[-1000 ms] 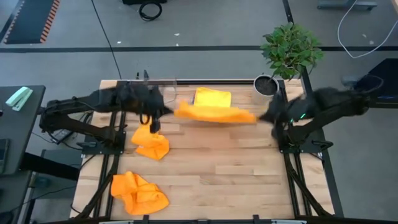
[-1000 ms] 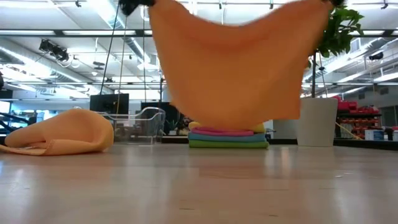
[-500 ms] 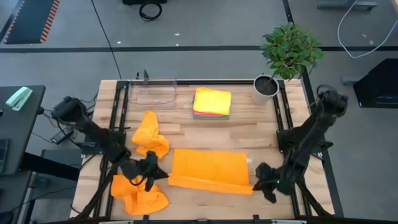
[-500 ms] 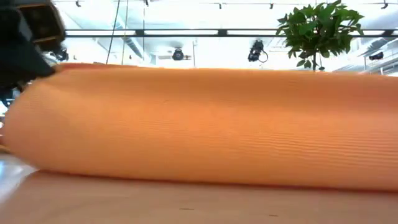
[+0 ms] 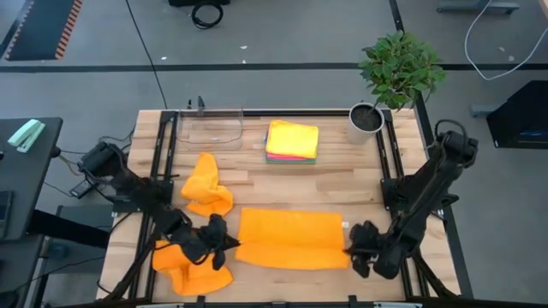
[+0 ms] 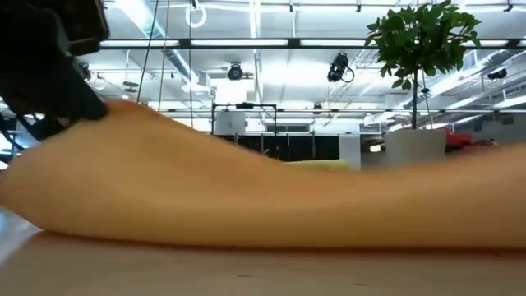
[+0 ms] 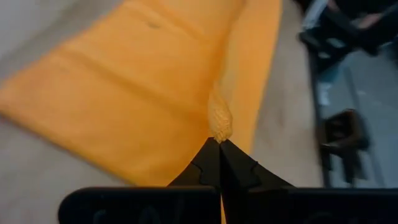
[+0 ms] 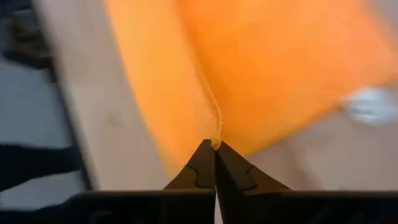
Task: Fold microfiber towels
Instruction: Fold the middle orange towel
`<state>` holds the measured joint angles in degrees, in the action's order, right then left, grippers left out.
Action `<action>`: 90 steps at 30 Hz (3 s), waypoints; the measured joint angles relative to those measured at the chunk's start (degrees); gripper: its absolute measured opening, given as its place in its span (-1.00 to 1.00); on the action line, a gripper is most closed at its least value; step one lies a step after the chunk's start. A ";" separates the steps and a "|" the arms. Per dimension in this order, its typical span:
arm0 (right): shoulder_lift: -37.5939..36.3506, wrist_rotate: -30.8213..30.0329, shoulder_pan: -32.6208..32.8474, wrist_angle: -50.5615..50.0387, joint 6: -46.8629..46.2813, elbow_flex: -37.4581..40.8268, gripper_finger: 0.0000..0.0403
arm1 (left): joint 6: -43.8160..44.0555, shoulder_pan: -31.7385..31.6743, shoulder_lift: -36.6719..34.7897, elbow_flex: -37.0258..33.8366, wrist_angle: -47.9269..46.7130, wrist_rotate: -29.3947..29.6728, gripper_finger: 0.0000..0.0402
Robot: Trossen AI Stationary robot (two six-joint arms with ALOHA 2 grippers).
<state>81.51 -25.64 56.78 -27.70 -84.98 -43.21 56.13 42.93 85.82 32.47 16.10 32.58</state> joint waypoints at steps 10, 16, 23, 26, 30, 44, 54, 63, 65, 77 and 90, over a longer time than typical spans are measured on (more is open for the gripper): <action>-7.49 -0.70 -8.94 -17.76 -4.33 0.96 -0.99 | 6.22 -7.25 -0.09 2.54 -14.21 0.00 -0.99; -5.81 -0.57 -16.68 -19.04 0.34 1.39 -0.99 | 6.20 -10.17 -0.09 2.54 -14.37 -0.04 -0.99; -3.17 1.63 -22.24 -19.17 5.65 1.39 -0.99 | 6.23 -11.01 -0.09 2.54 -15.81 -0.07 -0.99; -2.74 2.09 -23.54 -19.31 5.67 1.39 -0.98 | 6.24 -11.01 -0.09 2.56 -16.05 -0.09 -0.99; -2.77 2.19 -24.44 -19.79 5.41 1.39 -0.98 | 6.20 -11.01 -0.09 2.56 -16.02 -0.09 -0.99; -2.77 3.13 -25.87 -23.39 2.55 1.39 -0.98 | 6.18 -11.39 -0.09 2.56 -16.00 1.39 -0.98; -2.77 2.39 -28.86 -23.27 4.20 1.39 -0.77 | 6.13 -14.27 -0.09 2.56 -16.05 -0.51 -0.67; -5.82 4.96 -31.30 -24.66 7.82 0.00 -0.26 | 6.07 -14.27 -0.45 2.56 -18.20 -3.11 -0.32; -7.59 6.32 -30.47 -24.39 7.65 -1.27 -0.21 | 4.67 -14.27 -0.46 2.56 -16.60 -3.91 -0.29; -0.79 7.57 -14.95 -11.45 -11.67 -1.15 -0.90 | -4.78 -20.01 5.66 2.51 -7.76 -13.76 -0.93; 9.80 9.89 -15.02 -12.89 -14.28 0.57 -0.98 | -6.09 -27.12 10.47 2.75 -4.61 -20.97 -0.93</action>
<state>91.30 -15.75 41.77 -40.60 -99.26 -42.64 50.04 15.81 96.29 35.22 11.49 11.60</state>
